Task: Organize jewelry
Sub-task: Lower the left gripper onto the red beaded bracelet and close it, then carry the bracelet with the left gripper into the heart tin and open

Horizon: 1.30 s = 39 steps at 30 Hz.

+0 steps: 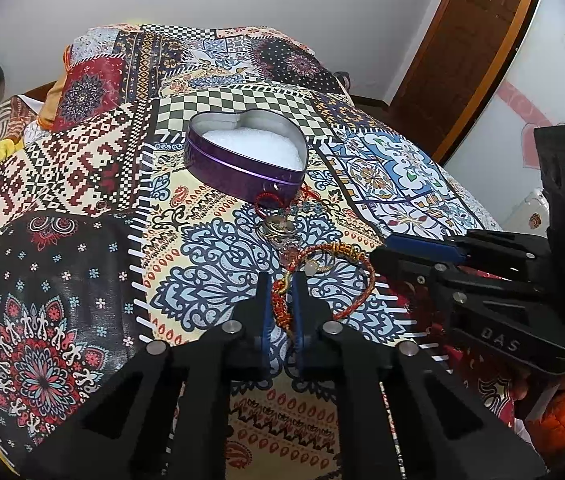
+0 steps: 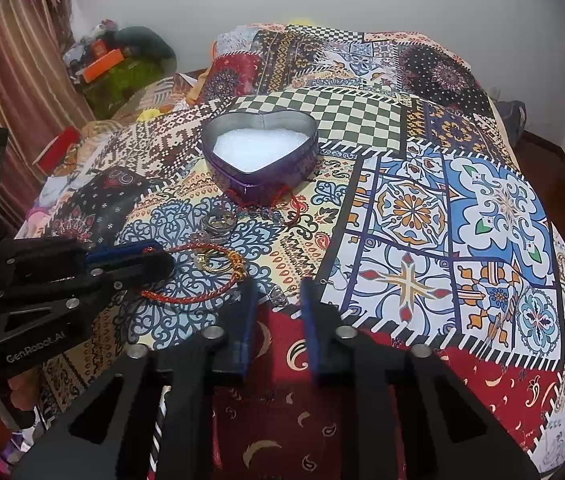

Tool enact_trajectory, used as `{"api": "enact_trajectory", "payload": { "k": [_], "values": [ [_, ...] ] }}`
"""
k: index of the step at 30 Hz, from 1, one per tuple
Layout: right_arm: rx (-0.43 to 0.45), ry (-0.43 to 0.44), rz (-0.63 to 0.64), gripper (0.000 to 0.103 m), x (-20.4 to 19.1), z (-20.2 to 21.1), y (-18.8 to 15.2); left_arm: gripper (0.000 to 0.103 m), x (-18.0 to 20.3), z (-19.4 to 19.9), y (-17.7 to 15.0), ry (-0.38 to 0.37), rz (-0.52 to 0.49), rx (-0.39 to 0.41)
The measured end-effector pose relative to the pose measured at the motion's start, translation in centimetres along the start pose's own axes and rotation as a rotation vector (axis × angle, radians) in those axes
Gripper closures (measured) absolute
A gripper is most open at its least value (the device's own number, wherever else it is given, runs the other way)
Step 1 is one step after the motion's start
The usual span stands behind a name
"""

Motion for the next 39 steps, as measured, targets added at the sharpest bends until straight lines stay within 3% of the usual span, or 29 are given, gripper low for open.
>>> {"api": "enact_trajectory", "payload": {
  "k": [10, 26, 39],
  "values": [
    [0.045, -0.015, -0.004, 0.094, 0.1, 1.1, 0.5, 0.097, 0.9, 1.4, 0.9, 0.005, -0.026, 0.051],
    [0.246, -0.04, 0.035, 0.094, -1.5, 7.5, 5.2, 0.098, 1.3, 7.0, 5.6, 0.043, -0.065, 0.242],
    [0.339, -0.034, 0.068, 0.094, -2.2, 8.4, 8.9, 0.098, -1.5, 5.6, 9.3, 0.085, -0.049, 0.272]
  ]
}}
Point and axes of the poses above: each gripper's, at about its wrist camera, not at the fingertips, and z roughly against the way its jaws point, x to its right, y to its top, the point moved 6 cm from there along -z, roughly the way its jaws point, and after that the axes turned 4 degrees about x, right-handed, at the moved point
